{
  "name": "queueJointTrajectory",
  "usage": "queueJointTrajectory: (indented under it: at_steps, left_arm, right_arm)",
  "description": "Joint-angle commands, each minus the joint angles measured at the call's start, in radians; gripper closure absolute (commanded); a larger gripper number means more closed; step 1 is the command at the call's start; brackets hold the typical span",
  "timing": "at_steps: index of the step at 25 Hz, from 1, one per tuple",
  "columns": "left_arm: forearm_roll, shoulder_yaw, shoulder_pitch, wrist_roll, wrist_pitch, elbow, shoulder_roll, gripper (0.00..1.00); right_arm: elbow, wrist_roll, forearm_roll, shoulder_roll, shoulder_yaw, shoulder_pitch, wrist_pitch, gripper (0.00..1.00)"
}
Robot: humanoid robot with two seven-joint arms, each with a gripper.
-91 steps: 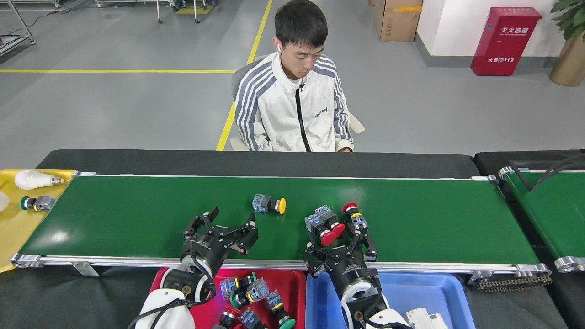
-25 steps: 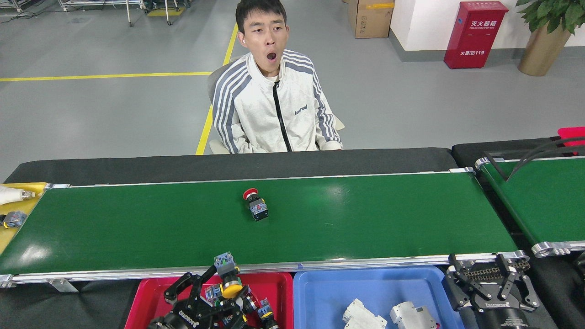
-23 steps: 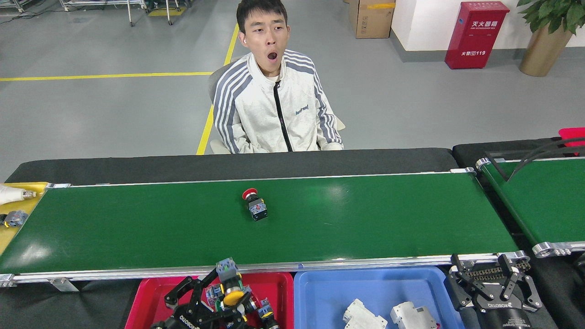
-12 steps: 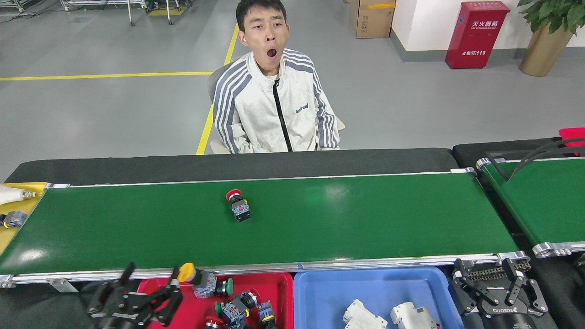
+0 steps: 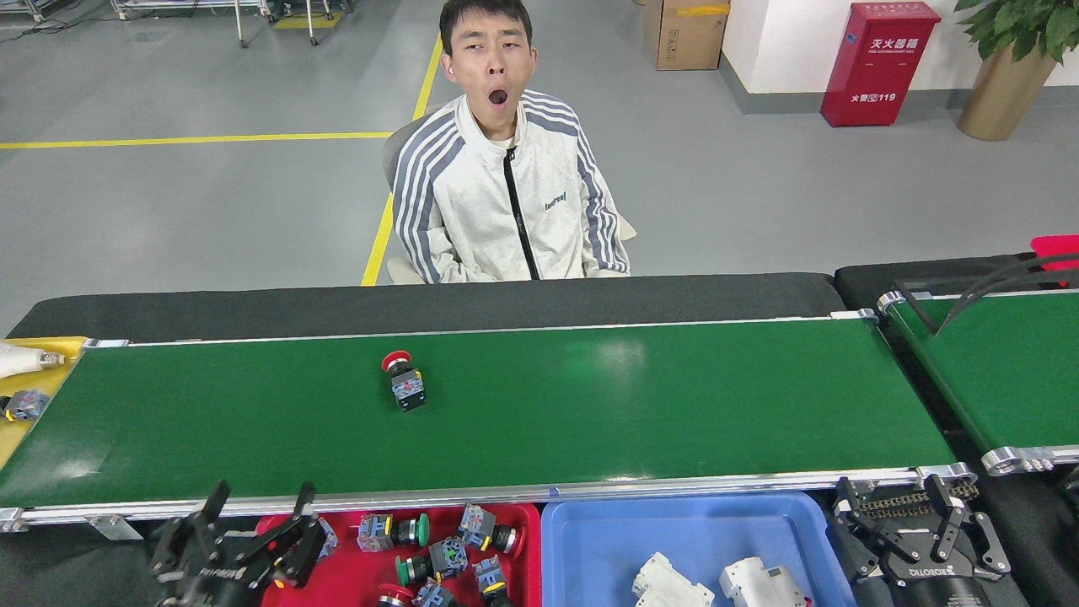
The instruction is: Pick switch part from conveyor to tray
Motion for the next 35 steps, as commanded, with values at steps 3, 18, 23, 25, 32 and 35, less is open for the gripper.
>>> queueJointTrajectory:
  at_steps: [3, 18, 23, 25, 32, 35]
  left_arm:
    - [-0.023, -0.027, -0.164, -0.035, 0.090, 0.188, -0.022, 0.00]
    - [-0.023, 0.046, -0.351, -0.026, 0.228, 0.538, 0.056, 0.00]
    - [-0.011, 0.046, -0.401, 0.014, 0.254, 0.635, 0.071, 0.63]
    - [0.017, 0.051, -0.399, 0.028, 0.251, 0.645, 0.071, 0.88]
    - [0.052, -0.035, -0.344, 0.047, 0.168, 0.555, 0.073, 0.96]
    - [0.054, -0.063, -0.180, 0.046, -0.183, 0.285, 0.100, 0.87]
  right_arm:
    - [-0.014, 0.000, -0.002, -0.008, -0.003, -0.008, -0.016, 0.00]
    - [-0.010, 0.001, -0.002, -0.009, -0.003, -0.018, -0.093, 0.00]
    - [-0.008, 0.001, -0.002, -0.011, -0.003, -0.019, -0.099, 0.00]
    - [-0.008, 0.001, -0.002, -0.009, -0.003, -0.019, -0.099, 0.00]
    - [-0.002, 0.003, -0.003, -0.006, -0.003, -0.022, -0.096, 0.00]
    - [-0.002, 0.002, -0.005, -0.005, -0.012, -0.022, -0.084, 0.00]
